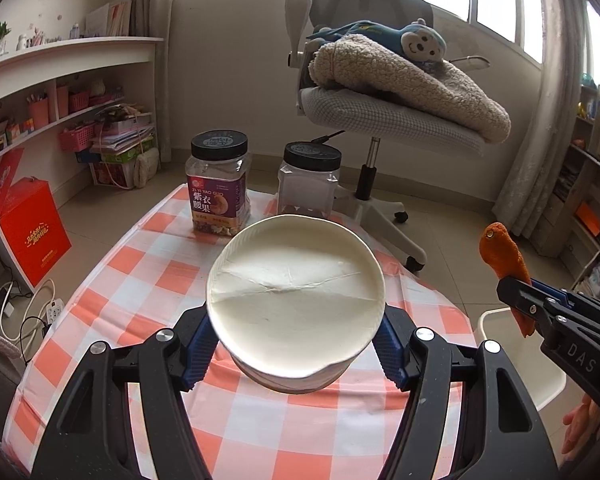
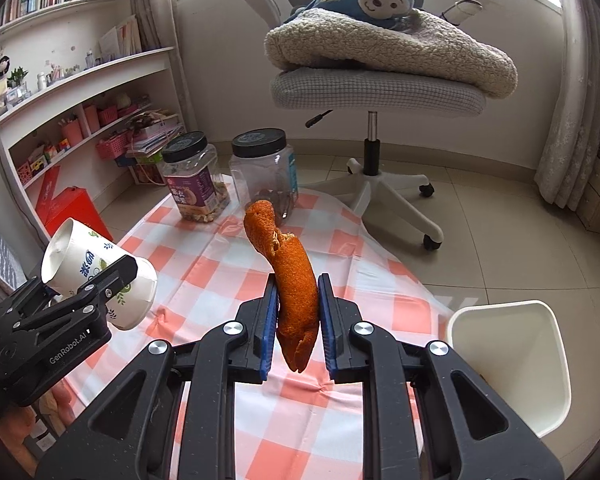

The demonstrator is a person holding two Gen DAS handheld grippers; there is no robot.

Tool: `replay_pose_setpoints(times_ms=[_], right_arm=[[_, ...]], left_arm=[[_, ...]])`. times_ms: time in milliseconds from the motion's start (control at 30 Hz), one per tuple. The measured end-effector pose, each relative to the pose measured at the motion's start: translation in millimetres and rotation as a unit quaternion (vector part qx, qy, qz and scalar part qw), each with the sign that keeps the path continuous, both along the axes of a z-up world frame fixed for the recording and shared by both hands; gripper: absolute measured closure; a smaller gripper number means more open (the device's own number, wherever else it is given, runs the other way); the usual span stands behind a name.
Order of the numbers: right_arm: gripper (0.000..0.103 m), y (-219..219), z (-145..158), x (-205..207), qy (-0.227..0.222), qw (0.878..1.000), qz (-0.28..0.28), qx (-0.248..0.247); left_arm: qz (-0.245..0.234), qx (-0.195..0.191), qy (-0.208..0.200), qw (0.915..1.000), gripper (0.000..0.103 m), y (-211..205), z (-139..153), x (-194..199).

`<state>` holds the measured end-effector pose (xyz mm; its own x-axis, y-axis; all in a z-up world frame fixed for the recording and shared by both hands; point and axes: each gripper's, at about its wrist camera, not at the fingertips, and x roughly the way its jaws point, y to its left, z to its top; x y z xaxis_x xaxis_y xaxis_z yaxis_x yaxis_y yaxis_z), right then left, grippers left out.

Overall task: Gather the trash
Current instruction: 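Carry the peel over the bin and open the right gripper while the left gripper carries the cup, then lower the white paper cup into the bin and open the left gripper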

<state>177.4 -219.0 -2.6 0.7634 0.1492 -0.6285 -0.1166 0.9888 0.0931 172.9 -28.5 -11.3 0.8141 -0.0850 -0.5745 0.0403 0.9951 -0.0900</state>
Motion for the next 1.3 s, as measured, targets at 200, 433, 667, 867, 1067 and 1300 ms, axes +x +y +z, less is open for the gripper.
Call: replay_pose_setpoints(times_ms=[200, 433, 667, 867, 1067, 1300], right_arm=[[0.084, -36.9, 1.2, -5.9, 0.001, 0.999, -0.038, 0.007], [0.084, -89.0, -0.5, -10.8, 0.011, 0.995, -0.097, 0.012], [0.055, -161.0, -3.1, -21.4, 0.028, 0.981, -0.188, 0.041], [0.019, -220.4, 3.6, -43.0, 0.016, 0.959, -0.277, 0.059], [0.008, -265.4, 4.7, -63.8, 0.016, 0.939, -0.335, 0.074], [0.007, -302.9, 9.6, -83.8, 0.006, 0.917, -0.391, 0.076]], left_arm=[[-0.02, 0.006, 0.0, 0.9998, 0.037, -24.5, 0.3, -2.2], [-0.05, 0.004, 0.005, 0.9987, 0.037, -59.8, 1.6, -3.3], [-0.09, 0.013, 0.001, 0.9959, 0.037, -107.5, 8.1, -5.3], [-0.13, 0.013, 0.0, 0.9914, 0.037, -159.5, 14.5, -4.3], [-0.179, 0.019, 0.009, 0.9836, 0.036, -218.6, 13.0, -4.9], [-0.225, 0.019, 0.021, 0.974, 0.032, -282.3, 11.6, 0.7]])
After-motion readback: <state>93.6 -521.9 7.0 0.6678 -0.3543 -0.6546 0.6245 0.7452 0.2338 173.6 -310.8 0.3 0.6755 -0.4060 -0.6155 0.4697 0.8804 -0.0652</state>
